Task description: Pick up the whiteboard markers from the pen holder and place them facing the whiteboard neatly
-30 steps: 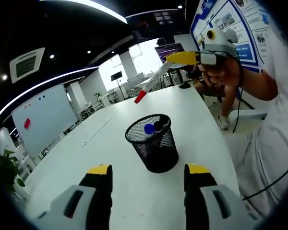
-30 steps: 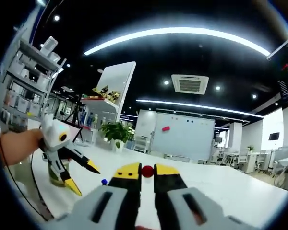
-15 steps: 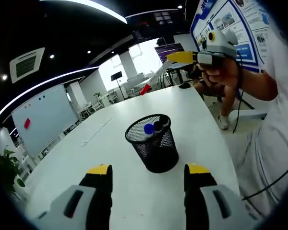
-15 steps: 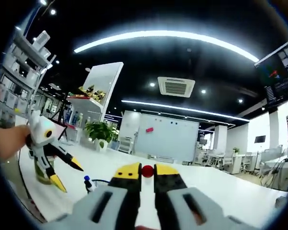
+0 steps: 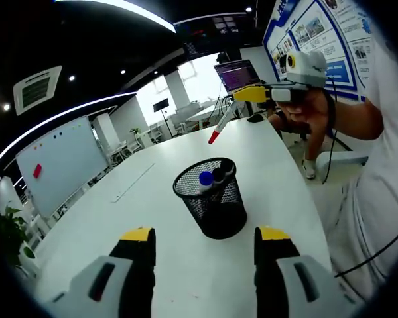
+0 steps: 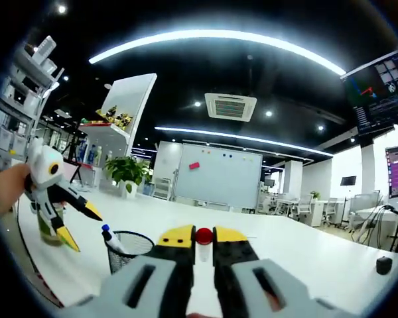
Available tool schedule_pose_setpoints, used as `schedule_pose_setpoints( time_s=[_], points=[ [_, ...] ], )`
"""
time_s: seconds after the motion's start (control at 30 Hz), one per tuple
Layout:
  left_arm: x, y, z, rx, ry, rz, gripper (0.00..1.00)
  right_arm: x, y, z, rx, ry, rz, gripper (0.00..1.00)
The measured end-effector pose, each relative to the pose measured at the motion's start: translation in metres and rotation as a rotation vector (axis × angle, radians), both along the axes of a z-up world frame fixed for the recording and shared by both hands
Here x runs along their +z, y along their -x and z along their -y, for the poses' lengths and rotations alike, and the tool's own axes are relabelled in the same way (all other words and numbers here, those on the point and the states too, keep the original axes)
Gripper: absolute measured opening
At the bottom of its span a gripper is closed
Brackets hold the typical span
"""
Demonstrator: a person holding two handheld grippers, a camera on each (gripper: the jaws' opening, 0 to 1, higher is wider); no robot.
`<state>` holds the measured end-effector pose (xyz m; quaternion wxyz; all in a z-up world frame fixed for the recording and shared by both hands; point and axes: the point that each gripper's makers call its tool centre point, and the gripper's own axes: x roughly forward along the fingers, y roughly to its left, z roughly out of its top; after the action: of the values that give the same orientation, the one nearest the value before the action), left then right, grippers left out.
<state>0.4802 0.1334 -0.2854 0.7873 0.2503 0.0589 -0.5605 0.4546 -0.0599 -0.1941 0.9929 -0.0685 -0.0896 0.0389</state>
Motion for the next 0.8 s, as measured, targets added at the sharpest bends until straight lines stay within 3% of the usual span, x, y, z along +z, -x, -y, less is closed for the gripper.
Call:
schedule_pose_setpoints(
  time_s=[0.8],
  points=[
    [0.0,0.0,0.0,0.004,0.0,0.001,0.61,-0.031,-0.002,-0.004,0.005,-0.001,-0.05,0.09]
  ],
)
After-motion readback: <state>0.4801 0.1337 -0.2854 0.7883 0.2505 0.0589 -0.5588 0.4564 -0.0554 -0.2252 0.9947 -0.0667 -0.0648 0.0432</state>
